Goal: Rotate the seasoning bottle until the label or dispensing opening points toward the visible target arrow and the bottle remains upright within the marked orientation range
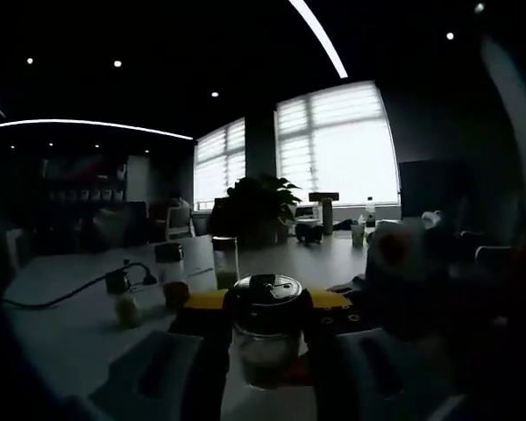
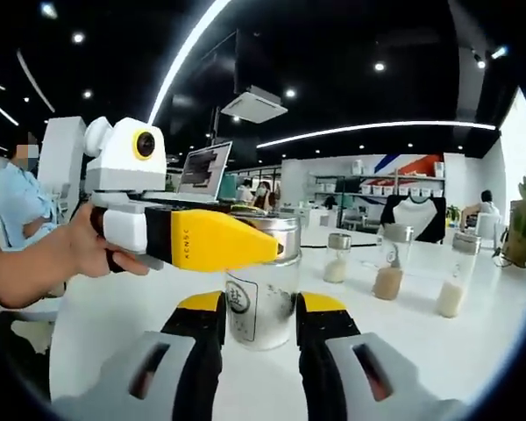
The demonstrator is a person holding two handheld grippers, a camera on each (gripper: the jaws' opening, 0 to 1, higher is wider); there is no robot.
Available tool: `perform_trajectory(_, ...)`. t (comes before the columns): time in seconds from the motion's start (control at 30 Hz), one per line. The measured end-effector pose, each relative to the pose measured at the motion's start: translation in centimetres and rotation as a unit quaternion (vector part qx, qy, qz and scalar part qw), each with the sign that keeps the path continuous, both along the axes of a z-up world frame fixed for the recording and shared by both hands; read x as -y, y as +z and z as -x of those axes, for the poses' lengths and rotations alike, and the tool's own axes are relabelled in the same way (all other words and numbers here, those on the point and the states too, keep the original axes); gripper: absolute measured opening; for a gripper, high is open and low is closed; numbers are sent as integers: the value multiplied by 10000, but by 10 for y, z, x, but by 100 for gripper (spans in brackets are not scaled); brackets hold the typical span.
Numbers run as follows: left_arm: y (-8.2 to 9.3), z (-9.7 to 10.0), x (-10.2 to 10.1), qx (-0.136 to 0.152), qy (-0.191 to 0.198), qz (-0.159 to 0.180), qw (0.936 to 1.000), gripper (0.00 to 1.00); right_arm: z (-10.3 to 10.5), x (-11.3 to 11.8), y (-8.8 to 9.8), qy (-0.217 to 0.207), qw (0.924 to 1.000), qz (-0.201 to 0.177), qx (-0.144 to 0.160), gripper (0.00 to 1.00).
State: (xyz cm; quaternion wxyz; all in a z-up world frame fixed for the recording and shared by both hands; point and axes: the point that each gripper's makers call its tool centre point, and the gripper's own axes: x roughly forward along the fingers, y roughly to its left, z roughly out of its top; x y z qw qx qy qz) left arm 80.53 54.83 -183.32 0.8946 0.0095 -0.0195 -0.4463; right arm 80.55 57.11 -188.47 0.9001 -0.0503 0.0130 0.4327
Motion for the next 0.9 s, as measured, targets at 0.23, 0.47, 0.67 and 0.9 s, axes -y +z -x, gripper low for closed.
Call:
perform_trajectory(0.23, 8, -6, -9, 260, 799, 624, 9945, 35, -3, -2, 6, -439, 9990, 30, 118, 29)
perform_trajectory(0.47, 5, -8, -15, 310, 1097, 648, 9914, 34, -1, -8, 1, -398, 9991, -152, -82, 29)
perform_trajectory(0.67, 3, -11, -21, 245, 1089, 479, 9926, 33, -1, -12, 1, -233, 9996, -123, -34, 30)
perform_trajectory(0.9, 2, -24, -40, 263, 1283, 391, 9906, 33, 2, -13, -4, -155, 9998, 107, 24, 33)
